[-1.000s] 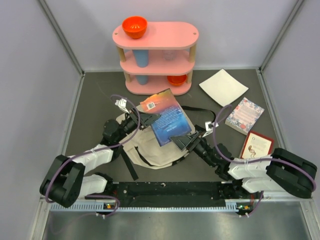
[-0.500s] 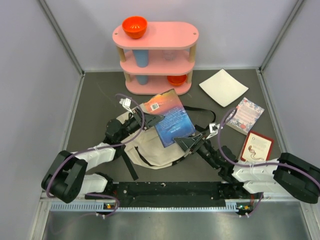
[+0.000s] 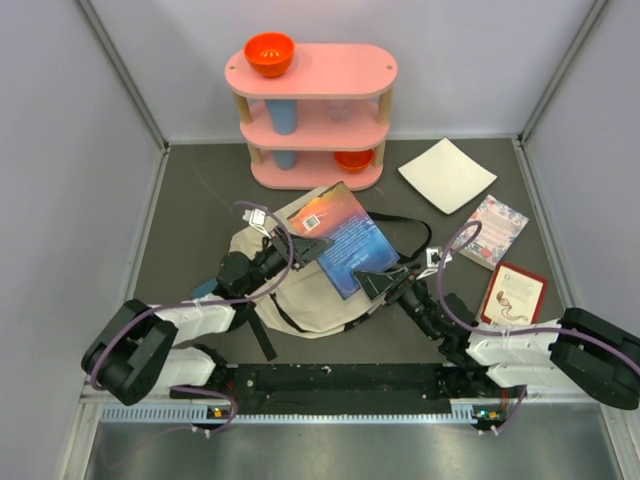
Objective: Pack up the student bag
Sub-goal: Pick up the book from the center of the board.
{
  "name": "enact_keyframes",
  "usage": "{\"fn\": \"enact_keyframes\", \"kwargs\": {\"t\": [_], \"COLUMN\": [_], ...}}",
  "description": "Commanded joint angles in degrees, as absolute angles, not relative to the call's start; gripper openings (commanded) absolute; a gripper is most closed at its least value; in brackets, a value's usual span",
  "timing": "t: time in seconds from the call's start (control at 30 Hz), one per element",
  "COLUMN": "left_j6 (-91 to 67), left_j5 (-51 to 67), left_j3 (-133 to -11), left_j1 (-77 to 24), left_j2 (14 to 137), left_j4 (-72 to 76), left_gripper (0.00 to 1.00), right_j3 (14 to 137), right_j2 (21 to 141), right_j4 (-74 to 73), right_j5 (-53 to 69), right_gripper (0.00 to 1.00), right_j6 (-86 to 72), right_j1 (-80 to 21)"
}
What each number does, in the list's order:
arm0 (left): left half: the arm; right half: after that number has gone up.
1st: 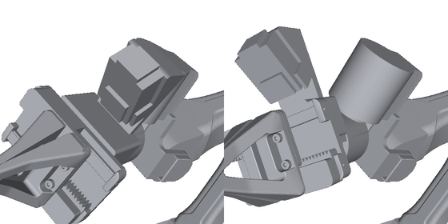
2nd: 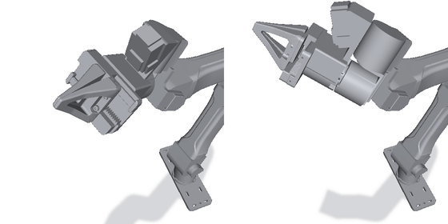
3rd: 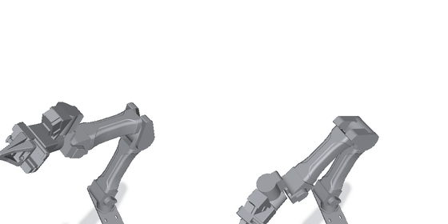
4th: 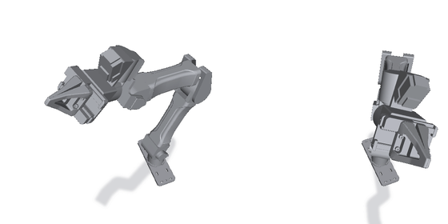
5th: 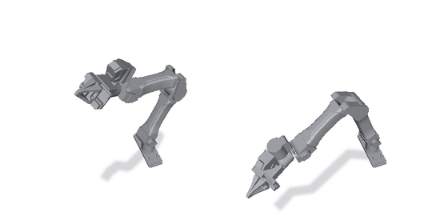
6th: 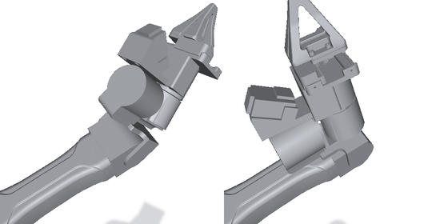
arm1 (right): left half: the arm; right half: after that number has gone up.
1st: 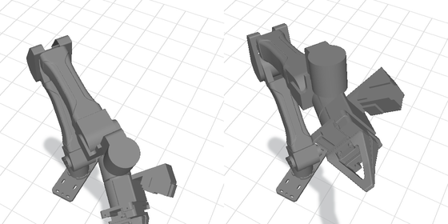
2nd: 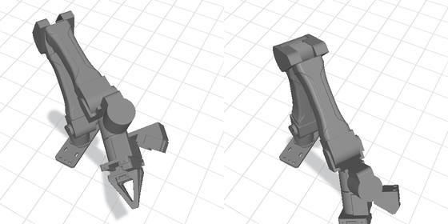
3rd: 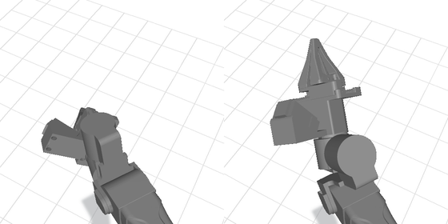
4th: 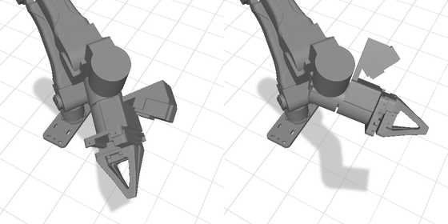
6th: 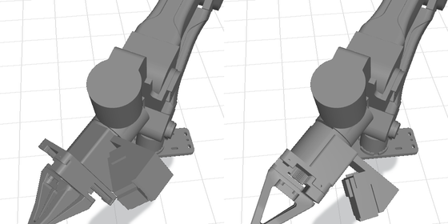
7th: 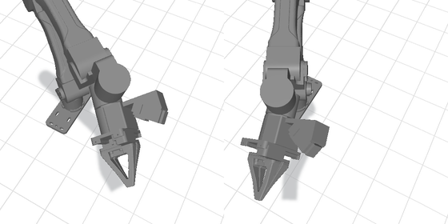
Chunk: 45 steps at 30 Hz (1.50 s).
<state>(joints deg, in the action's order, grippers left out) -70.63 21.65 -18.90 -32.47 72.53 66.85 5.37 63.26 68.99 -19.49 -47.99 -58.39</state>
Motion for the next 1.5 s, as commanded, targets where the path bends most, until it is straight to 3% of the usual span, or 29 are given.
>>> {"fn": "enact_keyframes", "kwargs": {"t": [0.0,0.2,0.57,0.67,0.7,0.83,0.9,1.07,1.13,1.3,1.47], "left_j6": [-73.9,-73.2,-74.3,-74.7,-74.8,-74.0,-71.5,-61.2,-54.7,-43.4,-37.7], "left_j5": [29.0,28.8,28.2,29.3,29.6,29.5,29.4,27.8,25.6,16.1,15.8], "left_j3": [-16.6,-16.0,-16.4,-17.7,-17.9,-17.9,-18.1,-20.1,-21.7,-23.9,-26.0], "left_j1": [-36.7,-39.5,-43.8,-44.9,-45.1,-45.1,-45.1,-45.1,-45.1,-44.7,-39.8], "left_j2": [70.5,71.5,78.6,81.1,81.6,81.7,79.4,68.4,62.7,52.5,45.6], "left_j4": [77.4,78.5,85.1,87.8,88.2,88.1,83.4,66.3,54.4,37.5,26.9], "left_gripper": [0.0,0.0,0.0,0.0,0.02,0.12,0.22,0.51,0.69,0.84,0.97], "right_j3": [6.5,5.9,4.8,5.1,5.0,4.3,3.3,2.5,2.8,5.8,7.0], "right_j2": [61.1,59.4,56.1,55.8,55.5,54.4,53.9,51.5,50.9,48.8,47.6], "right_j4": [92.2,92.2,92.2,92.2,92.2,92.1,92.1,91.6,89.8,83.7,81.4], "right_j5": [-20.9,-19.8,-19.8,-18.8,-18.5,-19.4,-20.6,-20.8,-20.0,-15.1,-12.2], "right_gripper": [0.79,0.79,0.59,0.43,0.28,0.04,0.0,0.0,0.0,0.0,0.0], "right_j6": [-44.3,-44.6,-47.6,-47.6,-47.6,-47.2,-47.2,-47.0,-47.3,-49.4,-50.0], "right_j1": [-58.4,-58.4,-58.5,-58.5,-58.5,-58.5,-58.5,-58.4,-58.4,-57.8,-57.4]}}
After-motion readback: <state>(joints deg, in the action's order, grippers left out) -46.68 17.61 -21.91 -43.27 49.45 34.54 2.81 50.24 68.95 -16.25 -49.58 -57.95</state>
